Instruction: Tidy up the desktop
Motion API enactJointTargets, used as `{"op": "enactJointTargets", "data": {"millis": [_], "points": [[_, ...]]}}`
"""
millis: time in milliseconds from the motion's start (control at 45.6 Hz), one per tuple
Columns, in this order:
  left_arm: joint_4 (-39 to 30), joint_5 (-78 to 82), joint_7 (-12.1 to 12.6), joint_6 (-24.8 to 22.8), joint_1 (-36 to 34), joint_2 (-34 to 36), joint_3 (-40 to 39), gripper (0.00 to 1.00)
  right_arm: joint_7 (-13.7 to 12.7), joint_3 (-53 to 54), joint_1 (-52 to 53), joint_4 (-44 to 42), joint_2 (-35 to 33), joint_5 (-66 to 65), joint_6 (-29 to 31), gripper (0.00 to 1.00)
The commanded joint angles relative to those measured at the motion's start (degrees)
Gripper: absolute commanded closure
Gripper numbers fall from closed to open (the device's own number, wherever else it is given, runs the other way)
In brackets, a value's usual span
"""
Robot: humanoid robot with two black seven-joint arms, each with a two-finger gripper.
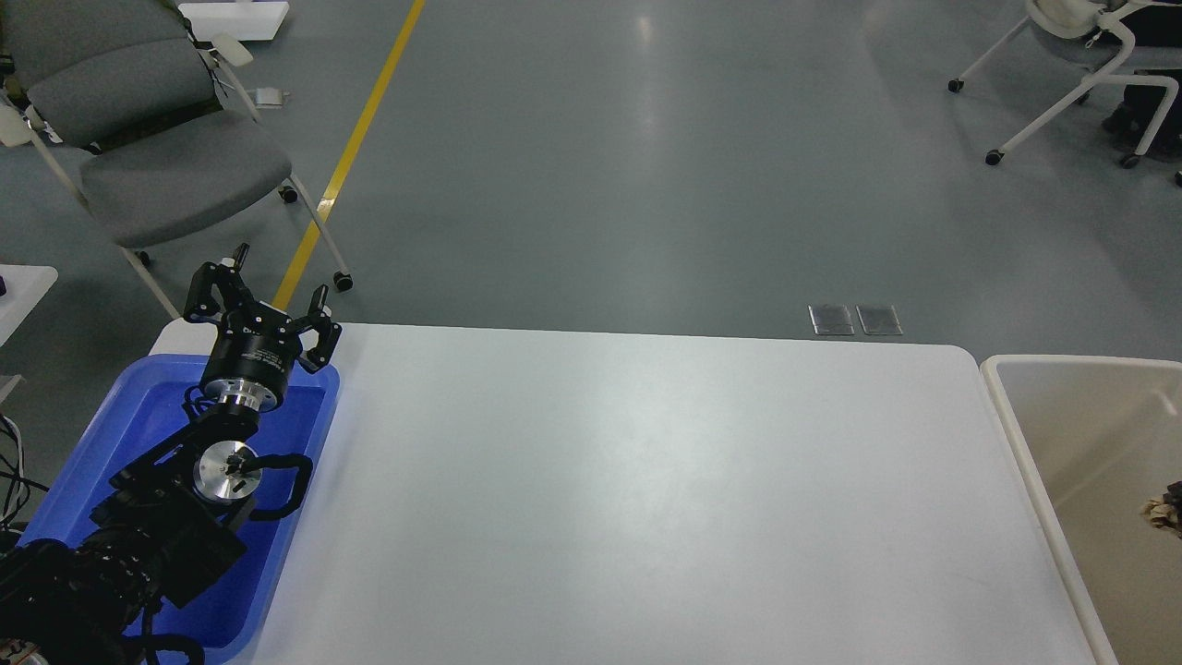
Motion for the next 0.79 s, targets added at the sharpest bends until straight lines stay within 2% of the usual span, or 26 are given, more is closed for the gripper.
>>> {"op": "enactJointTargets", "data": {"millis": [0, 44, 132, 154, 593, 768], "points": [[0.00, 0.00, 0.00, -0.01, 0.00, -0.01, -0.02, 0.00, -0.36, 0.90, 0.22, -0.50, 0.85, 0.20, -2.04, 1.00], [0.00, 0.00, 0.00, -0.01, 0.00, -0.01, 0.06, 0.00, -0.36, 0.90, 0.39, -0.59, 0.85, 0.20, -2.65, 0.98], [0.00, 0.00, 0.00, -0.01, 0.00, -0.01, 0.06, 0.00, -0.36, 1.08, 0.74, -1.12, 0.76, 0.20, -4.93, 0.11], [0.00, 0.00, 0.00, -0.01, 0.00, -0.01, 0.06, 0.00, -0.36, 1.08, 0.83, -1.38, 0.84, 0.20, -5.72, 0.00], [-0.09, 0.00, 0.00, -0.01, 0.00, -0.01, -0.02, 0.00, 0.07, 0.20, 2.68, -1.91, 0.85, 0.02, -7.57, 0.00], [0.00, 0.00, 0.00, -0.01, 0.00, -0.01, -0.03, 0.00, -0.01, 0.11, 7.33, -1.91, 3.04, -0.94, -6.52, 0.00]]}}
